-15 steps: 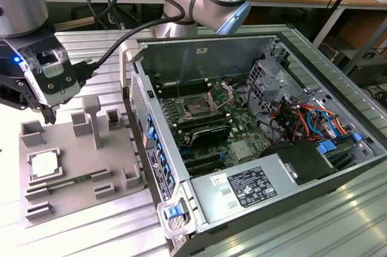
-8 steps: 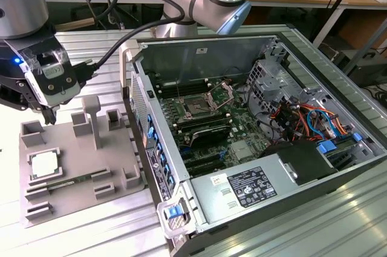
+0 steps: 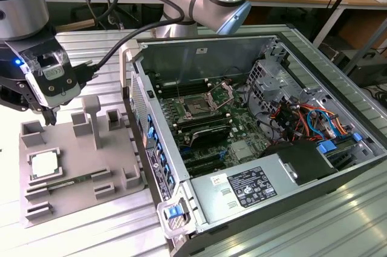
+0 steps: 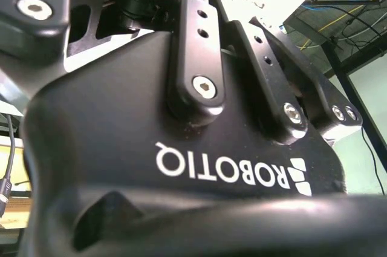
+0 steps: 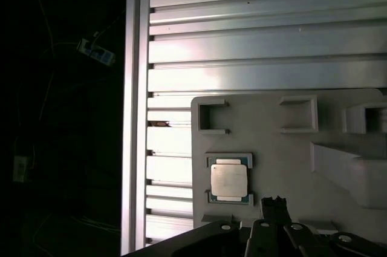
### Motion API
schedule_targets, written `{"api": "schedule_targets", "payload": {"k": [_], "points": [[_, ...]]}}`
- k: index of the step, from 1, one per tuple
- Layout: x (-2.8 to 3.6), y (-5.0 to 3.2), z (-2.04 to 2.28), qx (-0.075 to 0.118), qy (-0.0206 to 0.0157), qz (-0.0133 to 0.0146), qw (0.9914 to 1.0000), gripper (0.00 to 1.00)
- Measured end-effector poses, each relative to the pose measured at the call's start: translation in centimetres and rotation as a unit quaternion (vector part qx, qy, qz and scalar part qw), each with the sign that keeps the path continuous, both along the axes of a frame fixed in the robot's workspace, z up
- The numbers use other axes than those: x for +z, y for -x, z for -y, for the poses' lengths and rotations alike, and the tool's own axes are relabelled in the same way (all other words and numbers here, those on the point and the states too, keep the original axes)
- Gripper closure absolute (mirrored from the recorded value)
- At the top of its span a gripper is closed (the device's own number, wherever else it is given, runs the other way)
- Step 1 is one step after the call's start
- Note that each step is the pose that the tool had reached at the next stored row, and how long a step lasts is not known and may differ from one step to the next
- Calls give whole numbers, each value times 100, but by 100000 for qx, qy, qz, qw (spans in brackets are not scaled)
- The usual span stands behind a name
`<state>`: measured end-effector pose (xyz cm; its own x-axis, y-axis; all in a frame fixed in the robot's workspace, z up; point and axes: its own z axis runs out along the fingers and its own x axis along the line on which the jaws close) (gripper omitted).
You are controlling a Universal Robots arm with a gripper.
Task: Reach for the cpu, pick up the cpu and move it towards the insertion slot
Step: 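Reach for the cpu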
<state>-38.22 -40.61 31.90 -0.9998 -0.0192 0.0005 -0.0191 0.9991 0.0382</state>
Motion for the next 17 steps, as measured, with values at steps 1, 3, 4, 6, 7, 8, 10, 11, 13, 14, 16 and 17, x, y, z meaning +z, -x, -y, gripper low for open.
{"api": "schedule_targets", "payload": {"k": [1,3,4,6,7,8,10,11,13,14,16,17], "points": [[-2,0,0,-1,-1,-4,100000,89],[-8,0,0,-2,-2,1,100000,89],[-10,0,0,-2,-1,3,100000,89],[-15,0,0,-1,2,1,100000,89],[-17,0,0,-1,-1,-2,100000,89],[-19,1,0,-3,-1,-2,100000,89],[-23,1,0,-3,-1,-3,100000,89],[-25,0,0,-2,-1,-1,100000,89],[-29,1,0,-1,1,0,100000,89],[-31,0,0,-1,1,-2,100000,89],[-36,0,0,-2,-3,1,100000,89],[-38,1,0,-2,-2,-1,100000,89]]}}
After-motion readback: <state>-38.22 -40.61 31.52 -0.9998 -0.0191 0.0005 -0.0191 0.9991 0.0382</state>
